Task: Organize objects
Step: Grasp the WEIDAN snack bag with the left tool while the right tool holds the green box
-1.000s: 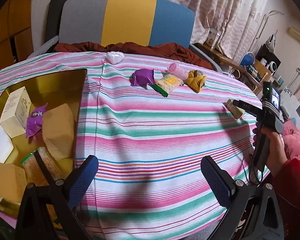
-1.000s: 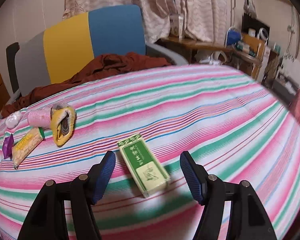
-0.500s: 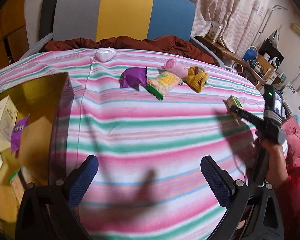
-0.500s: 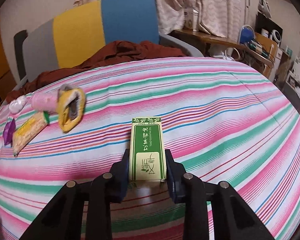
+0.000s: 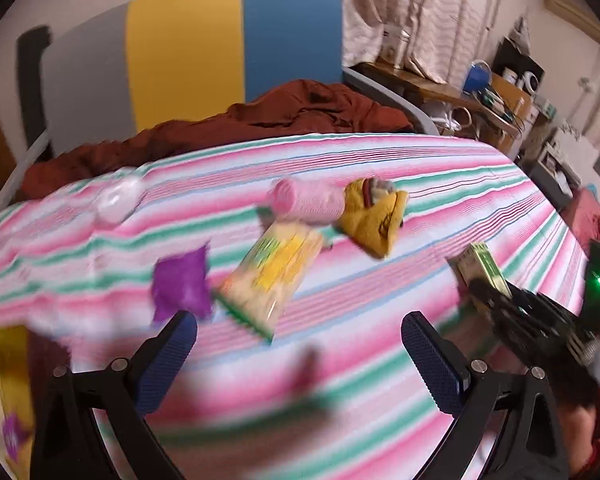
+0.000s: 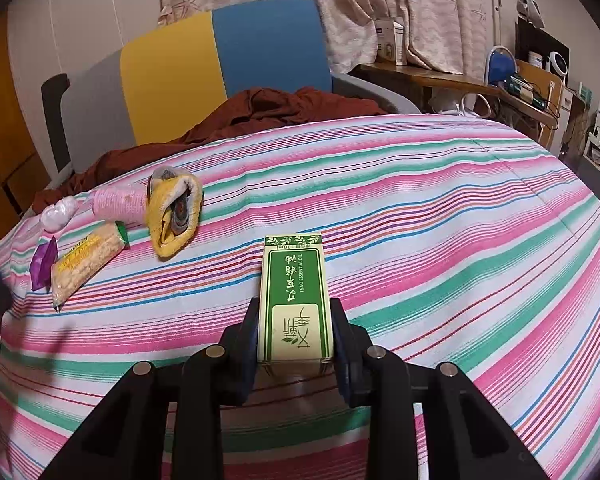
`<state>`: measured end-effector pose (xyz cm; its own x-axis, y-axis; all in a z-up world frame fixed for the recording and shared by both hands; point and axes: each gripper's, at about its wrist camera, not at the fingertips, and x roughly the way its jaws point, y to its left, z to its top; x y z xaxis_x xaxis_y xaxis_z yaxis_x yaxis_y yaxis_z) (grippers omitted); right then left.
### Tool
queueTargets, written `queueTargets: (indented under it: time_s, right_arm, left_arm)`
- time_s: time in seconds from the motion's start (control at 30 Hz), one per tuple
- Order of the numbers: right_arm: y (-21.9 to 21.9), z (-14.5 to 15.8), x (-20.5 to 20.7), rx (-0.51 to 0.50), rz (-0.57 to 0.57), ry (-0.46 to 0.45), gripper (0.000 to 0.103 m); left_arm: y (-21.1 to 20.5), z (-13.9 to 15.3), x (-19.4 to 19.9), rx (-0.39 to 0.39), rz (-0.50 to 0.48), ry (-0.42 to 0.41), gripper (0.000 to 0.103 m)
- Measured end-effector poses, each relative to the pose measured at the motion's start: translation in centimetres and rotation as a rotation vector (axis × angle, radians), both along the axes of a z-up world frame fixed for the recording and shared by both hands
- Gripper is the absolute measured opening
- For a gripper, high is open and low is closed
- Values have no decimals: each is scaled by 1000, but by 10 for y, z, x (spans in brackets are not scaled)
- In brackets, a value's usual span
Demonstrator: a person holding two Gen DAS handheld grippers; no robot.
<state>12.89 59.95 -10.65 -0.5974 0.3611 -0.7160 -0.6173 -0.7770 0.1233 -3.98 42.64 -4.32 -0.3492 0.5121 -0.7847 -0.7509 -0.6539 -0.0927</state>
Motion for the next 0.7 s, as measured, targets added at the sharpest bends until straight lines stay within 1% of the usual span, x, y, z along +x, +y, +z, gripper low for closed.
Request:
queueTargets:
  time_s: [0.07, 0.13, 0.2, 0.3, 0.43, 0.5, 0.53, 0.6, 0.63, 0.67, 0.7]
  right_arm:
    - [-1, -1, -1, 6, 1, -4, 31]
    - [-1, -1, -2, 12, -1, -7, 31]
    - [-1, -2, -3, 12, -2, -4, 31]
    - [2, -3, -1, -4, -4, 11, 31]
    - [4, -4, 2, -20, -15, 30, 31]
    - [4, -4, 2, -21, -20, 32, 31]
    - [4, -3, 2, -20, -21, 32, 31]
    - [3, -4, 2, -17, -22, 31, 31]
    - [2, -3, 2, -15, -25, 29, 31]
    - [2, -3, 3, -14, -25, 28, 31]
    - [2, -3, 3, -12, -25, 27, 31]
  left_arm:
    - [16, -7, -9, -28, -10, 13, 103]
    - [31, -14, -14, -69, -37, 58, 103]
    - [41, -22, -21, -101, -44, 98, 103]
    - [46, -28, -34, -133, -13, 126, 103]
    - [48, -40, -39, -168, -37, 116, 102]
    - [47, -48, -38, -161, -66, 88, 95]
    - [45, -50, -37, -161, -69, 81, 85]
    - [39, -52, -31, -124, -66, 88, 78]
    - [38, -52, -27, -116, -73, 97, 70]
    - [37, -52, -22, -108, -86, 107, 59]
    - [36, -51, -17, -100, -93, 113, 56]
